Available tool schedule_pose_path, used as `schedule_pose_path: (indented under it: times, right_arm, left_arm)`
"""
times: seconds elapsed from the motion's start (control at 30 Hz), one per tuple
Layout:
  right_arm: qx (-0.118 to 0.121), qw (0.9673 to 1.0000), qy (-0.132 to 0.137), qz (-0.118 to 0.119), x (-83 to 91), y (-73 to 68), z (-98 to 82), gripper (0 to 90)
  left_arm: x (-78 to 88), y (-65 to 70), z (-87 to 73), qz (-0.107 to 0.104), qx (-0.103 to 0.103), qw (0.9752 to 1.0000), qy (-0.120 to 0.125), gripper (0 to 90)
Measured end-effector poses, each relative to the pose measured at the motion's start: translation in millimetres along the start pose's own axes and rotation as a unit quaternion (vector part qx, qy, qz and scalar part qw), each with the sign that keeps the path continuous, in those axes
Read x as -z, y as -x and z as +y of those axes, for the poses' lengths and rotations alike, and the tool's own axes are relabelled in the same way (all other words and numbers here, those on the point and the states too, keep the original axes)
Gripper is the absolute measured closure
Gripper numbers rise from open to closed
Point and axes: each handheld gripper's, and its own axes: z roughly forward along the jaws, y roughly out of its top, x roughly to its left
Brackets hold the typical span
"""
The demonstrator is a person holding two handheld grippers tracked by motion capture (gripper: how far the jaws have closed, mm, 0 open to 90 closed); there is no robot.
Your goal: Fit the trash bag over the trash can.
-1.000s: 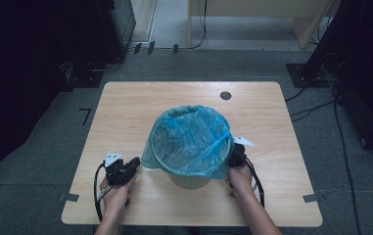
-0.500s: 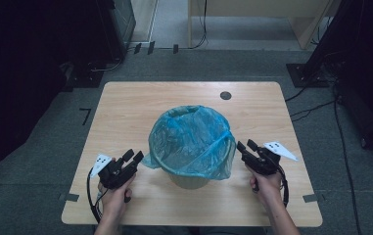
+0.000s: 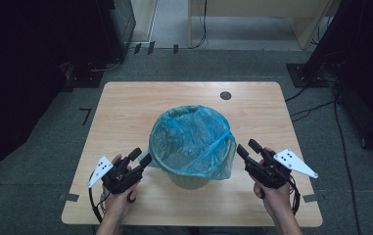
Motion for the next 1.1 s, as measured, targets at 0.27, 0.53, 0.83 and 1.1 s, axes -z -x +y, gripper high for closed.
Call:
schedule_pose_path:
  times: [0.27,0.53,0.83,1.1]
  right_arm:
    - [0.015,0.9995,-0.026,-0.003,-14.3,-9.4,-7.2,63.1]
    - [0.037,0.9955,-0.066,-0.057,-21.8,-13.5,-19.7,90.0]
    - [0.025,0.9754,-0.197,-0.096,-42.9,8.7,-64.6,90.0]
    - [0.035,0.9573,-0.258,-0.126,-50.5,23.4,-84.9,90.0]
  left_arm:
    - [-14.5,3.3,-4.1,-0.039,0.025,0.9988,-0.018,52.4]
    - [-18.6,8.3,-7.2,-0.041,0.002,0.9979,-0.051,90.0]
    - [-23.4,0.3,-20.8,0.011,-0.021,0.9894,-0.143,90.0]
    - [-29.4,-12.3,-31.6,0.06,-0.006,0.9746,-0.215,90.0]
